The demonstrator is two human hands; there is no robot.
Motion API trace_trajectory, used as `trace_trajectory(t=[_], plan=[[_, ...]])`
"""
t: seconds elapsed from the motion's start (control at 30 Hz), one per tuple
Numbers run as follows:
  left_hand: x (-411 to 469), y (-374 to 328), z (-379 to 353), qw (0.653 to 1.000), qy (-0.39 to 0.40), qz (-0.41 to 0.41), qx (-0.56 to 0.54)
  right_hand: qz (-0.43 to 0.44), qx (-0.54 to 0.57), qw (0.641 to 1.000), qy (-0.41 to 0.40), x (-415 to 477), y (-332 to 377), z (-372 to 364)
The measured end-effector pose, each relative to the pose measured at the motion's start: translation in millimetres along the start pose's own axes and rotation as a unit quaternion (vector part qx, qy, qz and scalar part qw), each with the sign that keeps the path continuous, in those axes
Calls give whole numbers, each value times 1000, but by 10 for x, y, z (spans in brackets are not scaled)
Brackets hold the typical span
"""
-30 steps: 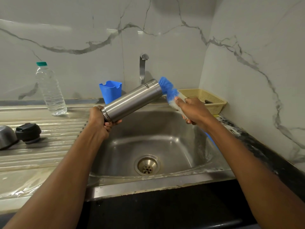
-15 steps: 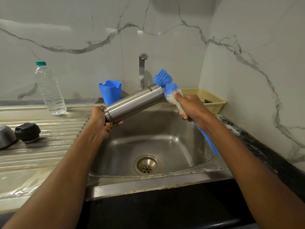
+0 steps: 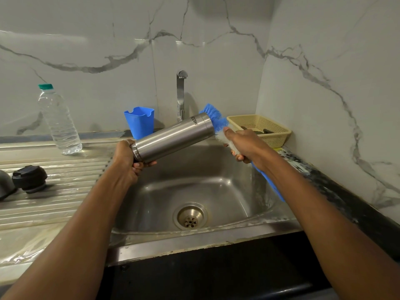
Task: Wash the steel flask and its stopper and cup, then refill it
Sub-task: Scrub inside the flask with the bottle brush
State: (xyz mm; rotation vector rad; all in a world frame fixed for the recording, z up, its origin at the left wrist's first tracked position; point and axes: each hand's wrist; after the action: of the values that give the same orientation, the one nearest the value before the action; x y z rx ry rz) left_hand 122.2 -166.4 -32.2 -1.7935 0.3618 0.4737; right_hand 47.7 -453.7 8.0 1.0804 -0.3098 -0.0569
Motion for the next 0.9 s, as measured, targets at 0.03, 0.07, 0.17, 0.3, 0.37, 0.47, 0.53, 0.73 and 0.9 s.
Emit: trace_trajectory(t=[0.03, 0.07, 0.17, 0.3, 0.37, 0.47, 0.53, 0.73, 0.9], plan=[[-11, 2, 3, 1000, -1, 0, -4, 2, -2, 1000, 2, -6, 2, 0], [-17, 3, 6, 1000, -2, -1, -7, 4, -4, 1000, 4, -12, 6, -1], [-22, 1, -2, 1000, -10, 1, -9, 5, -14, 1000, 6, -24, 9, -10], [-76, 3, -12, 1000, -16, 0, -22, 4, -29, 1000, 9, -50, 5, -21], [-94, 8, -1, 999, -15, -1, -39, 7, -43, 999, 10, -76, 11, -23], [-79, 5, 20, 998, -25, -3, -62, 16, -52, 998, 13, -104, 13, -25], [-68, 2, 30, 997, -35, -10, -72, 22, -53, 998, 13, -107, 17, -34], [-45, 5, 28, 997, -37, -14, -60, 30, -16, 999, -4, -91, 75, -28], [-56, 36, -16, 997, -40, -31, -57, -2, -13, 1000, 4, -74, 9, -46]])
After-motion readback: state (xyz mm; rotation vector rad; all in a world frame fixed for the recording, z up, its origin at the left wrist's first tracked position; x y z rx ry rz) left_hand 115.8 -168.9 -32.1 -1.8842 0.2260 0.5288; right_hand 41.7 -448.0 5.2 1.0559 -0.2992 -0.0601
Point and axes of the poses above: each hand's wrist, its own x-axis towards the middle knuckle, its own z-axis out of the back of the hand, y = z × x, and after that the axes turned 11 degrees about z, right-handed
